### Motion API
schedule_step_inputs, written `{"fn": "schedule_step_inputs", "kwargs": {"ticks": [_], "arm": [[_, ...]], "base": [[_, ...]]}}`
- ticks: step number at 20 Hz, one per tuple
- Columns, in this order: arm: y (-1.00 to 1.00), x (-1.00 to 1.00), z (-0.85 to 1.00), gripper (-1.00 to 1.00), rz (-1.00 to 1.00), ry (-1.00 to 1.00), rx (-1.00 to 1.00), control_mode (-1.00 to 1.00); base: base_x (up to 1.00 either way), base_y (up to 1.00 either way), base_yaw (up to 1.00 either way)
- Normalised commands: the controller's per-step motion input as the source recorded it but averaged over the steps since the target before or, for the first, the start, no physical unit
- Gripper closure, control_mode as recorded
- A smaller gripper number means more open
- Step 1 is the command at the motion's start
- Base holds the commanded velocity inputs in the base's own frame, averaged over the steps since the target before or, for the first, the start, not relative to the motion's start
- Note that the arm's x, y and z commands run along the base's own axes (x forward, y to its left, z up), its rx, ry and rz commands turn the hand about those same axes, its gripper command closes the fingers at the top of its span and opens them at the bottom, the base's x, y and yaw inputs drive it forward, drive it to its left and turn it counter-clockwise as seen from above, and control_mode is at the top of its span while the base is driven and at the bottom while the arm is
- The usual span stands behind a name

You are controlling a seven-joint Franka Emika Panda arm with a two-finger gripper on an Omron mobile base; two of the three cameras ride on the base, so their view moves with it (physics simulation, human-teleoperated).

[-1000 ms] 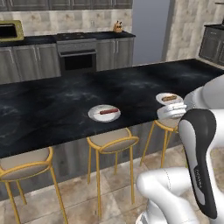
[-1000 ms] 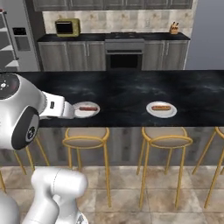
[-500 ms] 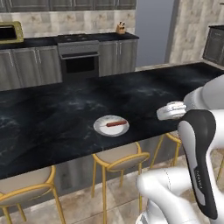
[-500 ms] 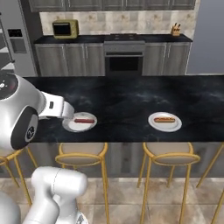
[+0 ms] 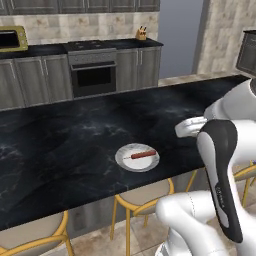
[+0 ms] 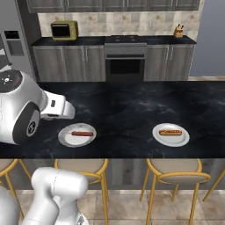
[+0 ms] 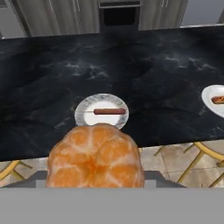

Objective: Pick up the tangerine and peach from the fridge and place one fruit on each plate on the dining counter.

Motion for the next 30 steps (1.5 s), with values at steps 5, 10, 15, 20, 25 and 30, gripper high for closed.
{"fn": "schedule_step_inputs", "kwargs": {"ticks": [5,10,15,20,25,30], "arm": [[0.26,0.51,0.01,1.00,0.00,0.76,-0.16,-1.00],[0.13,0.28,-0.65,1.00,0.00,0.30,-0.07,-1.00],[0.00,0.41,-1.00,1.00,0.00,-0.20,0.03,-1.00],[0.06,0.40,-1.00,1.00,0.00,-0.31,0.10,-1.00],[0.39,0.35,-0.90,1.00,0.00,-0.05,0.03,-1.00],[0.04,0.70,-0.31,1.00,0.00,0.03,-0.06,-1.00]], "base": [[0.00,0.00,0.00],[0.00,0.00,0.00],[0.00,0.00,0.00],[0.00,0.00,0.00],[0.00,0.00,0.00],[0.00,0.00,0.00]]}}
